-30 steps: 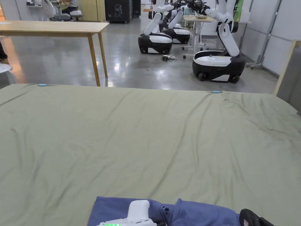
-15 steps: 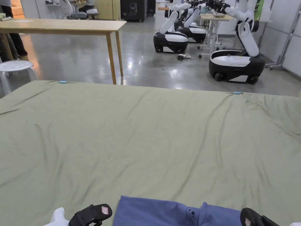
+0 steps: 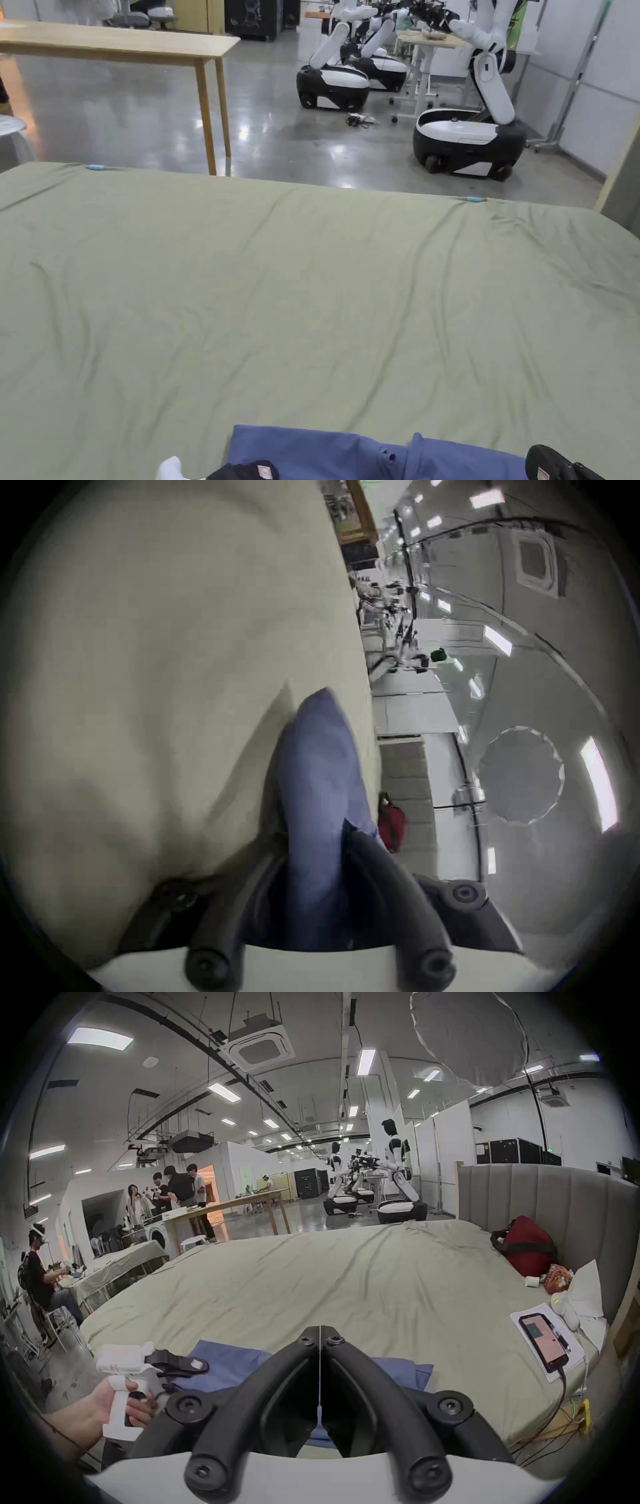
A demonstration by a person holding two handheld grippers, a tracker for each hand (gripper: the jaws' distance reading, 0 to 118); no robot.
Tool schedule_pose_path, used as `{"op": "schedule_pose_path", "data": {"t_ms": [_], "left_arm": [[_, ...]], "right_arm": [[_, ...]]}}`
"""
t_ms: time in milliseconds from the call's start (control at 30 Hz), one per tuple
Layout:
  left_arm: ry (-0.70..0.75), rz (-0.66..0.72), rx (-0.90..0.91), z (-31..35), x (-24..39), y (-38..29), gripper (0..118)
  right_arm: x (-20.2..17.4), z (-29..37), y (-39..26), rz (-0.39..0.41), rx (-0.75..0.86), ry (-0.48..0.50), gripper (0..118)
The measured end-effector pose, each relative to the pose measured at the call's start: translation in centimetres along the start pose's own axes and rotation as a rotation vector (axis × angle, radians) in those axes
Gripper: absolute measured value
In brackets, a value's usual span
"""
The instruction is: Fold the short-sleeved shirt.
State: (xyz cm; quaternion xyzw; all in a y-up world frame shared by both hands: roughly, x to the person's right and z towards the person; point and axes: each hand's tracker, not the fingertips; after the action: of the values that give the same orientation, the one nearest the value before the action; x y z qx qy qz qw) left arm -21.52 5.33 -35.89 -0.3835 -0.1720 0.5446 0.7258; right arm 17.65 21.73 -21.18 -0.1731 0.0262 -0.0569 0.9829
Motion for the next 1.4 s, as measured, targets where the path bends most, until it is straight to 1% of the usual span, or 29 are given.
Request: {"op": "schedule_pose_path", "data": {"t_ms": [167, 200, 267, 300, 333, 367, 433, 500, 533, 567, 600, 667, 767, 800, 833, 867, 900, 933, 1000, 1033, 1067, 1100, 1167, 1200, 1233, 1267, 1300, 1333, 1400], "left_arm": [[0.083, -0.181, 0.181, 5.8, 3.3, 5.0, 12], [0.141, -0.234, 0.224, 7.1, 4.1, 5.9, 12], [0.236, -0.379, 0.275, 8.8, 6.2, 6.6, 12], [0.274, -0.441, 0.298, 9.1, 5.7, 8.0, 12], [0.286, -0.498, 0.294, 8.9, 6.8, 7.4, 12], [0.287, -0.592, 0.269, 8.5, 8.3, 6.4, 12], [0.300, -0.779, 0.257, 6.4, 11.9, 2.5, 12], [0.304, -0.965, 0.191, 3.0, 14.9, -2.0, 12], [0.310, -1.028, 0.161, 1.4, 15.8, -3.9, 12], [0.328, -1.134, 0.129, -1.0, 16.7, -6.7, 12], [0.348, -1.235, 0.107, -3.1, 17.2, -9.0, 12], [0.376, -1.360, 0.055, -7.1, 16.8, -12.6, 12], [0.512, -1.509, -0.085, -11.9, 14.3, -15.6, 13], [0.525, -1.530, -0.123, -12.8, 13.3, -16.1, 18], [0.522, -1.526, -0.148, -13.1, 12.8, -16.1, 29], [0.509, -1.493, -0.171, -13.2, 12.5, -16.1, 59], [0.485, -1.468, -0.172, -12.7, 12.8, -15.9, 81], [0.458, -1.449, -0.181, -12.2, 13.1, -15.8, 88], [0.342, -1.387, -0.092, -8.9, 15.9, -14.8, 87], [0.296, -1.342, -0.050, -7.6, 16.8, -14.0, 90], [0.241, -1.270, -0.008, -6.1, 17.6, -12.8, 100], [0.205, -1.192, 0.025, -4.8, 18.3, -11.4, 105], [0.216, -1.077, 0.096, -3.4, 17.7, -9.1, 105], [0.264, -1.036, 0.099, -3.6, 16.7, -8.0, 105], [0.332, -1.022, 0.072, -4.4, 16.0, -7.2, 98], [0.370, -1.013, 0.020, -5.2, 15.0, -6.9, 73], [0.398, -1.001, -0.030, -6.0, 13.9, -6.9, 42], [0.359, -1.000, -0.097, -7.0, 13.1, -7.5, 42], [0.327, -1.010, -0.179, -8.7, 12.3, -10.2, 21]], "right_arm": [[0.2, 0.0, 0.0, -0.007, 0.005, -0.004, 1], [0.2, 0.0, 0.0, -0.013, 0.007, 0.001, 1], [0.2, 0.0, -0.2, -0.012, 0.001, 0.010, 1], [0.2, -0.1, -0.3, -0.008, 0.000, 0.013, 1], [0.2, -0.2, -0.4, -0.007, -0.001, 0.018, 1], [0.2, -0.2, -0.4, -0.011, -0.003, 0.023, 1], [0.3, -0.2, -0.6, -0.021, -0.004, 0.029, 1], [0.6, 0.1, -0.8, -0.026, 0.000, 0.032, 1], [0.7, 0.3, -0.9, -0.025, 0.000, 0.032, 1], [0.9, 0.5, -1.0, -0.020, 0.002, 0.028, 1], [1.2, 0.8, -1.0, -0.014, 0.003, 0.024, 1], [1.9, 1.4, -1.2, -0.011, 0.008, 0.009, 1], [3.3, 2.3, -1.5, -0.029, 0.014, -0.014, 1], [3.8, 2.5, -1.5, -0.039, 0.014, -0.019, 1], [4.2, 2.6, -1.6, -0.044, 0.012, -0.021, 1], [4.5, 2.5, -1.6, -0.048, 0.011, -0.024, 1], [4.9, 2.4, -1.6, -0.052, 0.008, -0.028, 1], [5.1, 2.3, -1.7, -0.055, 0.005, -0.029, 1], [5.4, 2.1, -1.7, -0.066, 0.004, -0.025, 1], [5.4, 2.0, -1.7, -0.069, 0.003, -0.021, 1], [5.3, 1.8, -1.8, -0.072, 0.000, -0.017, 1], [5.2, 1.6, -1.8, -0.074, -0.002, -0.011, 1], [5.0, 1.3, -2.0, -0.077, -0.012, 0.004, 1], [4.8, 1.1, -2.1, -0.078, -0.022, 0.016, 1], [4.6, 0.8, -2.2, -0.079, -0.034, 0.028, 1], [4.4, 0.5, -2.2, -0.079, -0.045, 0.035, 1], [4.1, 0.2, -2.2, -0.078, -0.058, 0.040, 1], [3.9, -0.3, -2.2, -0.076, -0.081, 0.048, 1], [3.5, -1.1, -2.2, -0.083, -0.112, 0.052, 1]]}}
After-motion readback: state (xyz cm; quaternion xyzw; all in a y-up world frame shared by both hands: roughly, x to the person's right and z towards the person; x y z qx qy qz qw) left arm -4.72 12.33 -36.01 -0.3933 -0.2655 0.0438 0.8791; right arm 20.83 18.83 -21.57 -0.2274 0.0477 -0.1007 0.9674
